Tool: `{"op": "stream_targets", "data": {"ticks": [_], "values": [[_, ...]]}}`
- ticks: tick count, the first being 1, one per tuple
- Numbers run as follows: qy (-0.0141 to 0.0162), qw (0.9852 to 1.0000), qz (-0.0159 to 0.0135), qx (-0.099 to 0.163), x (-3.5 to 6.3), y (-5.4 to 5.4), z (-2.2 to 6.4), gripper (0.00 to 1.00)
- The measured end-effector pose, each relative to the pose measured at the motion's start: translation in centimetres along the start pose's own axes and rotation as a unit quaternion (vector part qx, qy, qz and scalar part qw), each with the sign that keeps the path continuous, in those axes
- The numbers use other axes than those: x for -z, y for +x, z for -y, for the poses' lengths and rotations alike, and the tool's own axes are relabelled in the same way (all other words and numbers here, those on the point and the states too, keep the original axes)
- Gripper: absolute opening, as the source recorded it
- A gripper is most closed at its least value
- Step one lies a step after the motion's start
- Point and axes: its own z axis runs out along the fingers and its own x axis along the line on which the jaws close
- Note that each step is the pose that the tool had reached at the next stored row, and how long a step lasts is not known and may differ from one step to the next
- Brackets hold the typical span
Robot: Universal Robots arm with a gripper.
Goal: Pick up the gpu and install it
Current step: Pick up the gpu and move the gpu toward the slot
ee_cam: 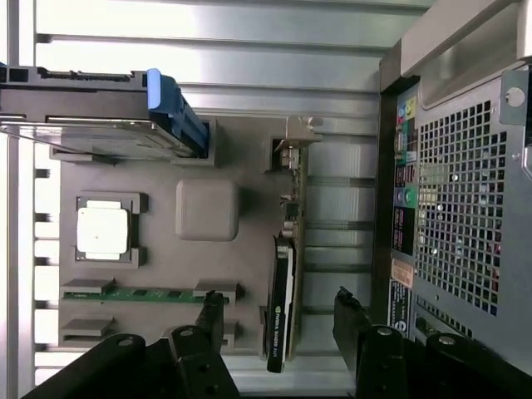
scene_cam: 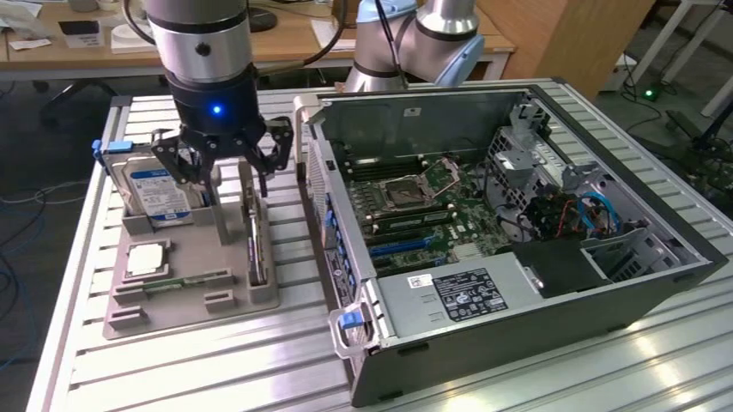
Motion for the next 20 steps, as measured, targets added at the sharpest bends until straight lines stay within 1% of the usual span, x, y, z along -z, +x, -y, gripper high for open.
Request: {"op": "stream_targets", "data": {"ticks": [4, 12, 20], "values": [[0.0, 1.0, 0.0, 0.0, -0.59, -0.1, 0.04, 0.65], [0.0, 1.0, 0.0001, 0.0, -1.36, -0.6, 0.07, 0.65], [0.0, 1.0, 0.0, 0.0, -2.0, -0.7, 0.1, 0.65]]}}
